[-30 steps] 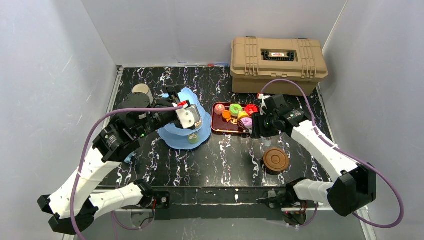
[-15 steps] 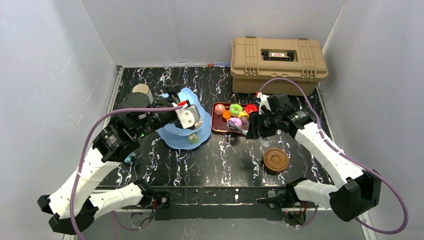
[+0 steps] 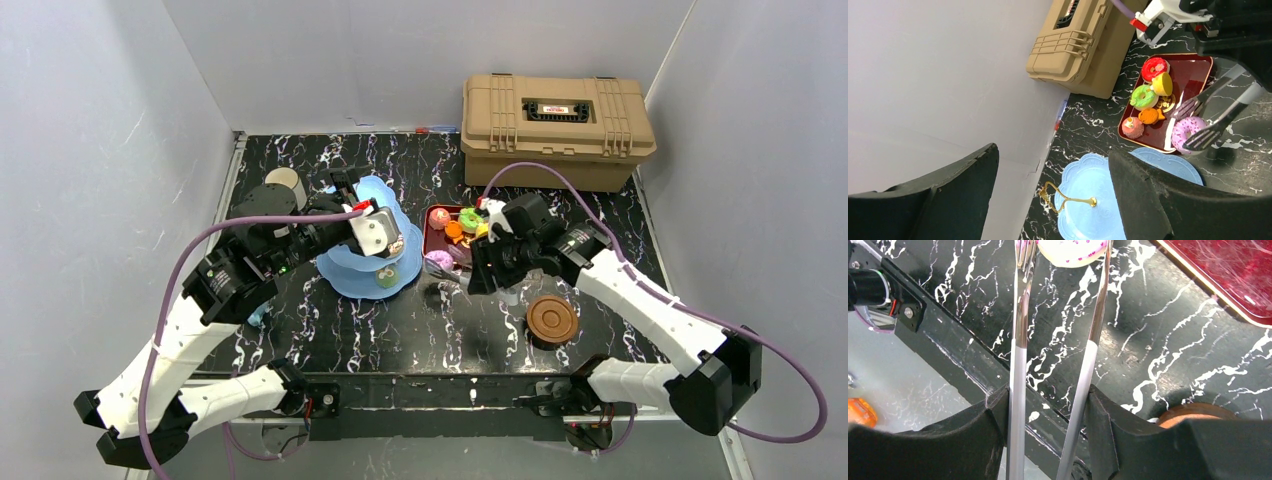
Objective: Serve the afternoon tea
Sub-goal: Pick up the desert from the tray, then place the desert on the desert table.
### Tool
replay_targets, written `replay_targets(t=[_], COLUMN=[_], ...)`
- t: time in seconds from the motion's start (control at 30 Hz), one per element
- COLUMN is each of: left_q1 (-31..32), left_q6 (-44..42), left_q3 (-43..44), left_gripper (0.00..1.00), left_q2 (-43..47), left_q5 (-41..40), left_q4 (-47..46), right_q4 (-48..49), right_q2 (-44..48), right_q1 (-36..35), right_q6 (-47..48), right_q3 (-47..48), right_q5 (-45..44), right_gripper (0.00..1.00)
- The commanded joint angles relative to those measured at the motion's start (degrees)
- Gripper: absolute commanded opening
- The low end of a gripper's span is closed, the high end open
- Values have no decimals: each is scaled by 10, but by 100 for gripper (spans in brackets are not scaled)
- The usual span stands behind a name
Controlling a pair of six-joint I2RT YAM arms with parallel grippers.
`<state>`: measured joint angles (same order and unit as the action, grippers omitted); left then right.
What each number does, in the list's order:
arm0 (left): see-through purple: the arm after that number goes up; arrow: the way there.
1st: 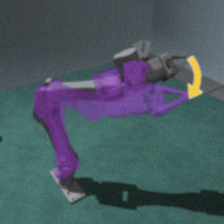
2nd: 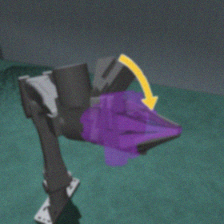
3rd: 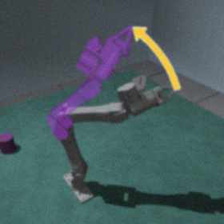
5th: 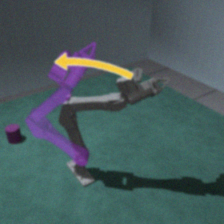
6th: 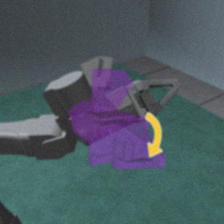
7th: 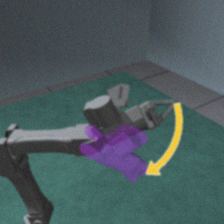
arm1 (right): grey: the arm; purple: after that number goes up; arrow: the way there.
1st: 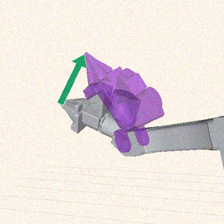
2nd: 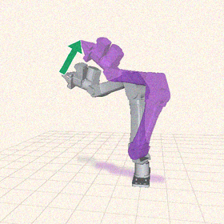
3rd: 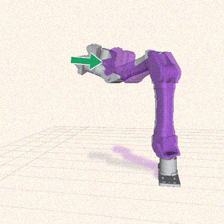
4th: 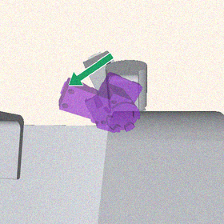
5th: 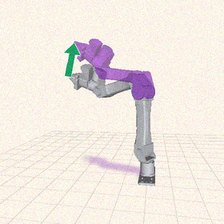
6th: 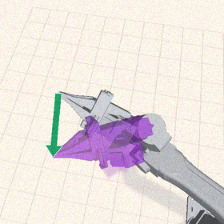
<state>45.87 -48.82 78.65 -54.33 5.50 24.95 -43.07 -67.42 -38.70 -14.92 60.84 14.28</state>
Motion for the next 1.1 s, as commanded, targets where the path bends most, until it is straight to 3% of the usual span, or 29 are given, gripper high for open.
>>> replay_targets(t=[0.0, 0.53, 1.07], left_q1=[-2, -2, -2], left_q6=[5, 28, 30], left_q3=[20, 29, 47], left_gripper=[78, 78, 78], left_q2=[1, 1, 6], left_q5=[2, -9, -7], left_q4=[9, 31, 49], right_q4=[62, 203, 367], right_q2=[4, -19, -147], right_q1=[-39, -266, -333], right_q6=[-29, -147, -154], right_q3=[11, -45, -32], right_q5=[-20, -196, -240], right_gripper=[12, 10, 11])
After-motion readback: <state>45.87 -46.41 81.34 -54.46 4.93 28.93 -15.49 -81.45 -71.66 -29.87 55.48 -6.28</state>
